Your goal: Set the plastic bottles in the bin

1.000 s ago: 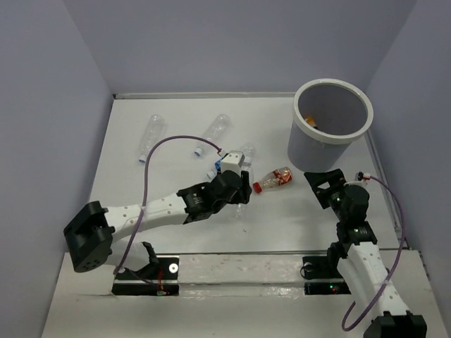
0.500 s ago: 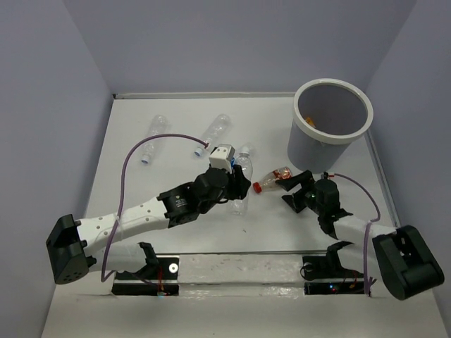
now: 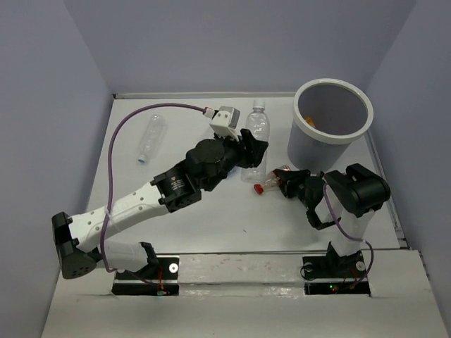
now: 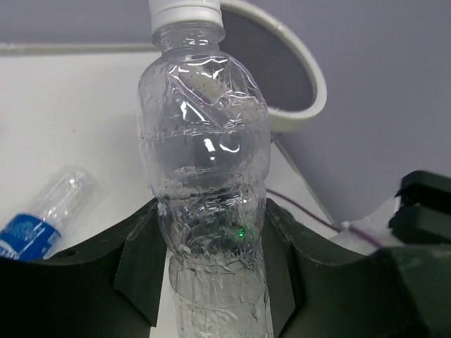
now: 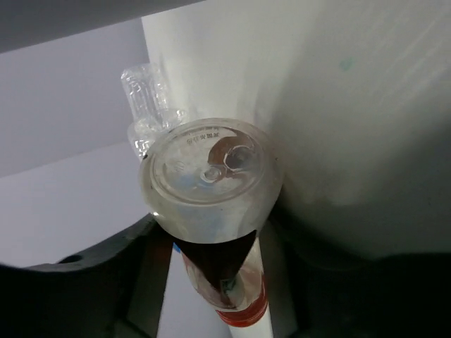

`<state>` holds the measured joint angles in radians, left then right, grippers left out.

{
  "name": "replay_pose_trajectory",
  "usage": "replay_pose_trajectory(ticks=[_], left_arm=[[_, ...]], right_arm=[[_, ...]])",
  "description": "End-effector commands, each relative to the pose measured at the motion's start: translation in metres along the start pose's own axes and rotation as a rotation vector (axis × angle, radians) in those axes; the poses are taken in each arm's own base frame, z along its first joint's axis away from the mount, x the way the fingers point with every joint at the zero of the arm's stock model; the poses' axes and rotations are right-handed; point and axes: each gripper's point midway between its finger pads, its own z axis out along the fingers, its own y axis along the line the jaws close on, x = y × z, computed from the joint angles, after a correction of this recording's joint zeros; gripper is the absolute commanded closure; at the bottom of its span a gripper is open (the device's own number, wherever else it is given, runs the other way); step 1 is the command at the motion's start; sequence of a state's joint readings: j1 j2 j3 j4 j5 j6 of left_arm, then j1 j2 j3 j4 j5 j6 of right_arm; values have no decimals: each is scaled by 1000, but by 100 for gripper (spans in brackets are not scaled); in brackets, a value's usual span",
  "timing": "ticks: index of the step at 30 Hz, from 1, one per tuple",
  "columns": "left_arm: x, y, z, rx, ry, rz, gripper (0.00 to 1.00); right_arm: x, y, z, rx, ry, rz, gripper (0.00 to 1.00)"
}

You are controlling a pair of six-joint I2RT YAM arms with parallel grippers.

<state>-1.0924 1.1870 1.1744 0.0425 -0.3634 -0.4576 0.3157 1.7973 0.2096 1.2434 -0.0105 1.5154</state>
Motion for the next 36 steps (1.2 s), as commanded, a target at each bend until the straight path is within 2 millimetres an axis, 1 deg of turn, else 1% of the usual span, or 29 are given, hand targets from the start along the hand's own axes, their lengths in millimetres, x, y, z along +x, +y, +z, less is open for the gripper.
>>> replay_pose_trajectory(ticks=[1, 2, 3, 4, 5, 6, 7, 8, 9, 10, 14, 15, 16, 17, 18, 19, 20, 21, 22, 23, 25, 26, 27, 28, 29, 32, 33, 34, 36], left_arm=[[-64, -31, 17, 28, -173, 39, 61], [-72, -36, 21, 33, -190, 46, 61], [-69, -38, 33, 25, -191, 60, 61], [-76, -42, 39, 27, -211, 79, 61], [-98, -54, 40, 51, -274, 63, 60], [-95, -57, 53, 43, -281, 76, 60], [-101, -60, 58, 40, -302, 81, 60], [-113, -66, 69, 30, -345, 84, 59], [-131, -70, 64, 34, -388, 73, 59], [-142, -75, 76, 33, -425, 72, 58], [-163, -79, 109, 22, -477, 56, 58], [-150, -80, 129, 30, -457, 53, 58], [-168, -87, 129, 48, -497, 34, 58], [-172, -89, 134, 48, -510, 32, 58], [-156, -85, 156, 33, -491, 55, 58], [-176, -93, 155, 49, -540, 42, 58], [-177, -95, 160, 50, -552, 45, 58], [-177, -96, 167, 49, -564, 50, 58], [-161, -91, 188, 33, -551, 66, 58], [-178, -97, 186, 52, -601, 46, 58], [-172, -97, 203, 59, -633, 49, 57], [-169, -97, 208, 64, -639, 52, 57], [-153, -98, 222, 89, -623, 70, 56], [-155, -101, 223, 113, -648, 72, 55], [-143, -102, 231, 135, -636, 84, 50], [-134, -106, 240, 171, -630, 95, 37], [-129, -106, 242, 179, -621, 101, 29], [-122, -105, 247, 182, -606, 113, 14], [-118, -103, 249, 187, -593, 122, 1]], right_arm=[[-3, 8, 1, -113, -37, 46, 71], [-2, 7, 0, -122, -28, 47, 75], [1, 7, -1, -129, -16, 45, 78], [2, 7, -2, -140, -6, 38, 79], [3, 9, -4, -157, -3, 32, 80], [14, 10, -8, -167, 51, 9, 81], [17, 12, -10, -175, 63, -9, 82], [18, 19, -16, -196, 71, -25, 83], [22, 23, -22, -211, 81, -47, 83], [22, 21, -30, -211, 79, -77, 83], [26, 54, -57, -317, 96, -156, 83], [30, 61, -65, -332, 117, -188, 83], [32, 65, -70, -341, 127, -208, 83], [34, 69, -73, -342, 138, -230, 83], [38, 74, -77, -350, 154, -261, 83], [37, 82, -84, -343, 147, -319, 83], [35, 86, -88, -335, 139, -352, 84], [30, 94, -92, -340, 103, -387, 85], [25, 102, -97, -347, 69, -459, 85], [20, 121, -114, -380, 32, -493, 86], [9, 146, -136, -418, -45, -570, 86], [8, 150, -142, -423, -55, -588, 86], [8, 153, -146, -424, -54, -605, 86], [8, 146, -146, -386, -41, -629, 87], [11, 151, -150, -394, -29, -638, 87], [12, 142, -150, -362, -9, -656, 88], [11, 143, -153, -366, -18, -661, 88], [10, 141, -154, -354, -18, -679, 88], [7, 145, -158, -356, -41, -696, 88]])
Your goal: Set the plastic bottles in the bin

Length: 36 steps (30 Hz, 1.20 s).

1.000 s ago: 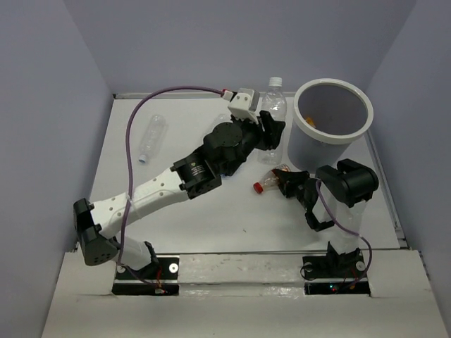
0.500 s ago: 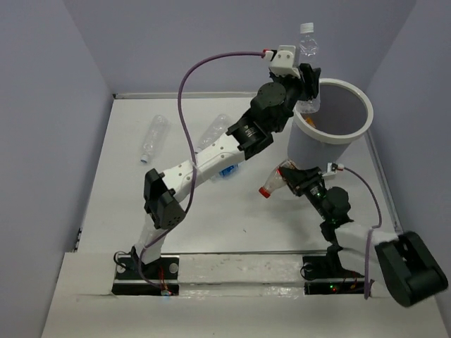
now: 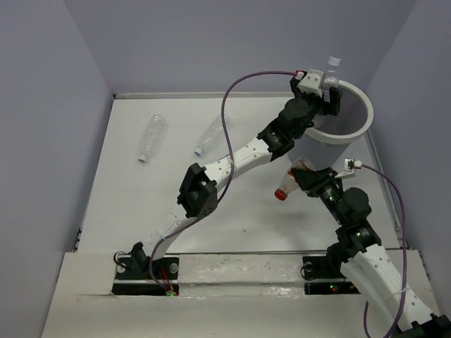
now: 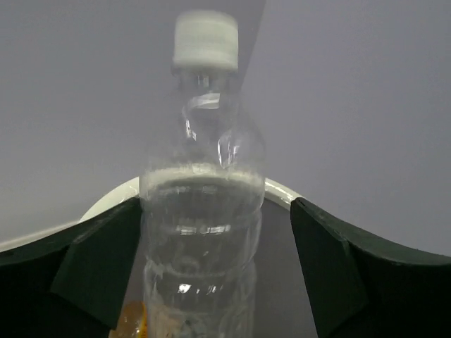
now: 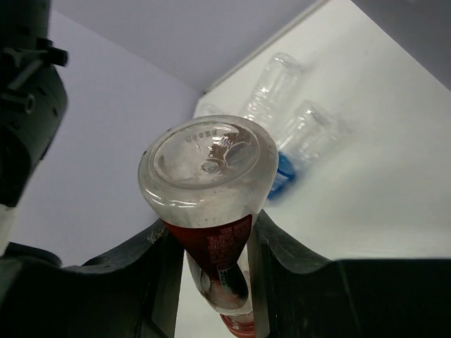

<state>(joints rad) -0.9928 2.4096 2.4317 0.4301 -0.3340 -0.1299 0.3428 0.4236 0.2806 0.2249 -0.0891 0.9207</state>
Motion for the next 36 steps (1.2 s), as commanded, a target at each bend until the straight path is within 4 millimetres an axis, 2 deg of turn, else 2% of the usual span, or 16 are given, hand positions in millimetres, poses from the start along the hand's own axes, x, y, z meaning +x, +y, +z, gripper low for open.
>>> replay_pose_trajectory(ticks=[1, 5, 7, 9, 11, 12, 13, 14, 16, 17, 18, 20, 25, 33, 35, 36], left_arm=[[-100, -21, -2, 92, -212, -65, 1], [-139, -23, -11, 130, -226, -53, 1], [-196, -29, -31, 149, -279, -28, 1], [-202, -26, -45, 151, -239, 6, 1], [-221, -17, -76, 144, -196, 38, 1], [-265, -12, -105, 133, -235, 23, 1], [-258, -5, -118, 113, -187, 28, 1], [-207, 13, -128, 74, -69, 40, 1], [-220, 38, -172, 0, -56, 2, 1], [-161, 62, -190, -67, 63, -7, 1], [-177, 80, -214, -135, 29, -45, 1], [-122, 117, -247, -245, 145, -72, 1], [-64, 175, -315, -415, 290, -32, 1], [3, 190, -307, -382, 414, 53, 1], [9, 193, -299, -380, 420, 114, 1], [13, 196, -297, -377, 422, 145, 1]], right_arm=[[-3, -4, -9, 67, 23, -96, 88], [-24, 10, -10, 62, -22, -182, 89], [-29, 16, -7, 62, -28, -196, 89], [-39, 28, 2, 45, -35, -227, 89], [-57, 50, 8, 10, -73, -255, 91], [-62, 52, 16, 21, -78, -269, 91], [-70, 59, 19, 14, -91, -299, 91], [-81, 64, 23, 26, -120, -317, 91], [-110, 84, 35, 41, -182, -362, 91], [-118, 88, 41, 51, -195, -416, 91], [-136, 103, 52, 54, -222, -447, 91], [-152, 113, 62, 71, -248, -519, 91], [-215, 98, 92, 280, -386, -613, 92], [-265, 39, 99, 523, -462, -660, 89], [-265, 24, 104, 553, -438, -671, 58], [-266, 21, 103, 563, -428, -666, 12]])
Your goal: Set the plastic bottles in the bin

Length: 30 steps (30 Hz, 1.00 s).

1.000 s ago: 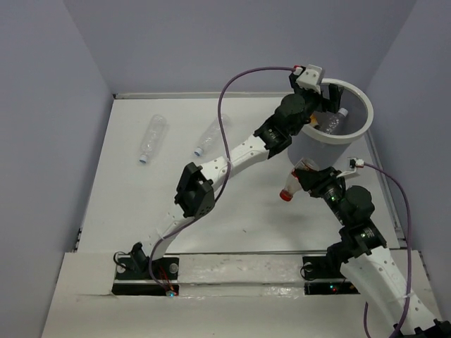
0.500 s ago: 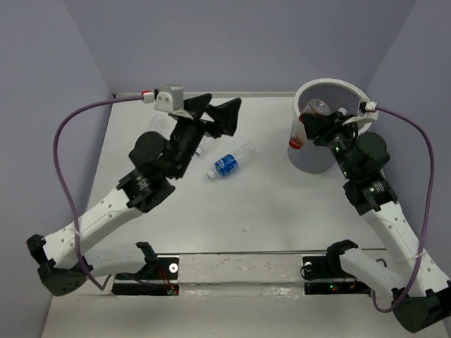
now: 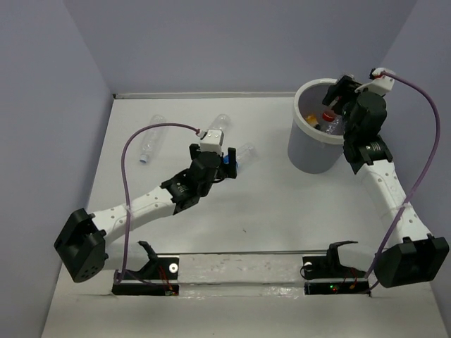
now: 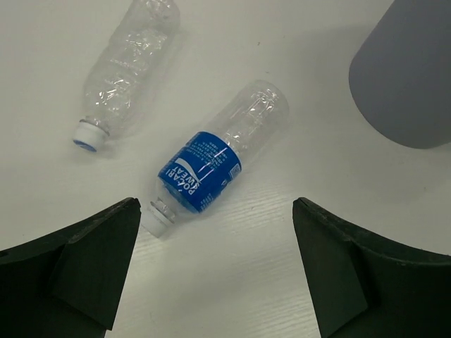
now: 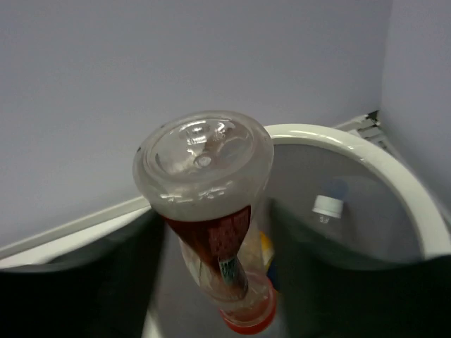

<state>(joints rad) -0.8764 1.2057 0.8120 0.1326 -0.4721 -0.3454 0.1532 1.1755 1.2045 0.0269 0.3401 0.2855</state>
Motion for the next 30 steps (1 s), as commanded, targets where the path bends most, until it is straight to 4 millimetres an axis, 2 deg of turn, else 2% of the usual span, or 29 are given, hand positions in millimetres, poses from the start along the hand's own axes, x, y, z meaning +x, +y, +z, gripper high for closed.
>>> replay_pose_trajectory(ticks=[1, 2, 3, 6, 7, 8, 9, 12, 14, 15, 16, 17, 18, 19, 20, 21, 22, 23, 24, 25, 26, 30], left_arm=[[-33, -19, 18, 44, -119, 67, 1], [-31, -21, 21, 54, -113, 96, 1], [-21, -24, 29, 70, -87, 156, 1], [-15, -30, 43, 103, -68, 224, 1], [-5, -33, 52, 121, -38, 246, 1], [-8, -36, 58, 125, -41, 252, 1], [5, -33, 71, 114, -7, 272, 1], [8, -31, 93, 101, 26, 304, 1], [30, -22, 113, 83, 102, 330, 1], [24, -25, 121, 80, 95, 325, 1], [38, -23, 131, 79, 131, 335, 1], [36, -24, 137, 79, 132, 334, 1], [41, -24, 142, 79, 150, 339, 1], [56, -21, 149, 70, 187, 350, 1], [58, -22, 153, 69, 203, 352, 2], [64, -22, 156, 71, 217, 353, 3], [75, -22, 160, 79, 240, 358, 9], [78, -23, 160, 85, 246, 358, 11], [80, -23, 161, 90, 248, 351, 18], [81, -23, 160, 92, 246, 348, 18], [80, -24, 161, 96, 234, 341, 24], [90, -14, 152, 78, 244, 336, 42]], right_arm=[[-21, -13, 3, 47, -9, -30, 1], [-21, -10, 2, 32, -1, -30, 0], [-26, -4, -5, -2, -7, -20, 0], [-37, 4, -18, -57, -22, -2, 0], [-42, 12, -28, -106, -24, 18, 0], [-43, 17, -34, -139, -20, 29, 0], [-44, 23, -39, -172, -17, 43, 0], [-37, 41, -59, -294, 22, 97, 1], [-30, 55, -69, -384, 60, 117, 2], [-27, 56, -74, -402, 70, 122, 2], [-24, 61, -78, -433, 84, 128, 2], [-24, 64, -82, -453, 89, 138, 2], [-23, 66, -86, -471, 95, 143, 3], [-22, 70, -91, -501, 107, 147, 3], [-23, 73, -94, -518, 110, 163, 3], [-27, 77, -98, -542, 104, 167, 4], [-28, 89, -106, -606, 116, 167, 4], [-29, 95, -109, -634, 118, 171, 4], [-30, 107, -115, -675, 127, 172, 4], [-32, 113, -119, -695, 125, 174, 4], [-28, 118, -119, -706, 137, 166, 4], [-22, 151, -129, -766, 159, 165, 3]])
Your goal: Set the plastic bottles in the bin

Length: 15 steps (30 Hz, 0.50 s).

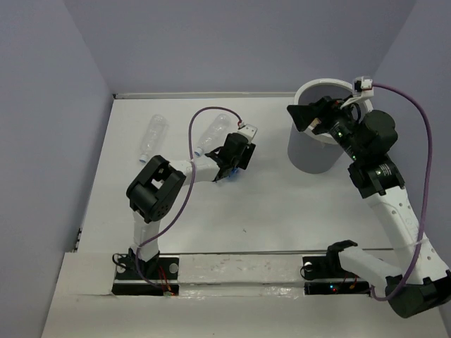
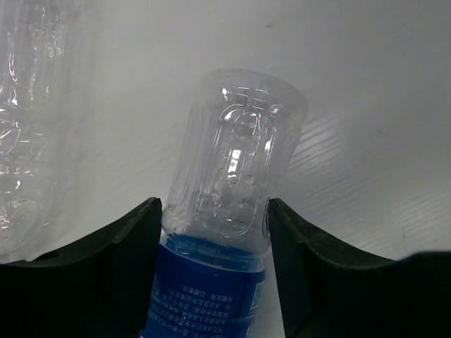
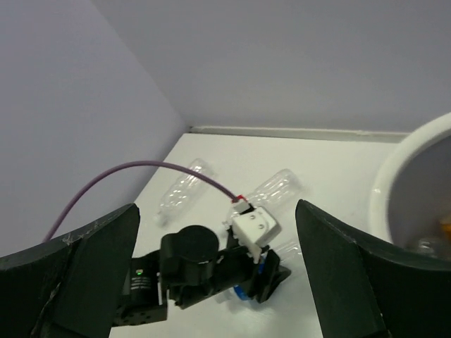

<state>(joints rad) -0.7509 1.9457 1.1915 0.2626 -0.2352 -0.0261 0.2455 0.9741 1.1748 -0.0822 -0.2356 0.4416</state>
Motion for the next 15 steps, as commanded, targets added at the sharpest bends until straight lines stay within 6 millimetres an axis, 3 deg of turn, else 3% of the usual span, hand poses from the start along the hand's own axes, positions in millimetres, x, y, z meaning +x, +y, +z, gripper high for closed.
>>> replay_pose_trajectory(ticks=[1, 4, 5, 6, 7, 8, 9, 12, 13, 14, 15], left_arm=[[-4, 1, -16, 12, -31, -18, 46], [-6, -2, -35, 46, -49, -90, 61], [8, -1, -43, 50, -37, -104, 62], [5, -2, -52, 64, -57, -130, 64], [-15, -4, -73, 98, -120, -165, 64], [-8, -4, -84, 108, -131, -205, 64], [-32, 0, -109, 128, -213, -247, 68], [-37, 10, -145, 134, -283, -352, 71], [-56, 20, -170, 132, -362, -402, 71], [-59, 29, -192, 127, -404, -466, 71], [-48, 28, -189, 123, -370, -481, 71]], right_arm=[[-10, 51, 10, -139, -17, -15, 3], [0, 80, 26, -191, 14, -6, 3], [-1, 87, 35, -195, 18, -11, 3], [3, 92, 41, -198, 25, -16, 3], [3, 93, 48, -181, 21, -18, 3], [11, 101, 54, -187, 43, -25, 3], [18, 103, 72, -172, 65, -28, 3], [38, 86, 105, -54, 113, -65, 4], [45, 71, 128, 29, 116, -80, 4], [59, 61, 146, 75, 147, -101, 4], [59, 55, 146, 107, 146, -108, 4]])
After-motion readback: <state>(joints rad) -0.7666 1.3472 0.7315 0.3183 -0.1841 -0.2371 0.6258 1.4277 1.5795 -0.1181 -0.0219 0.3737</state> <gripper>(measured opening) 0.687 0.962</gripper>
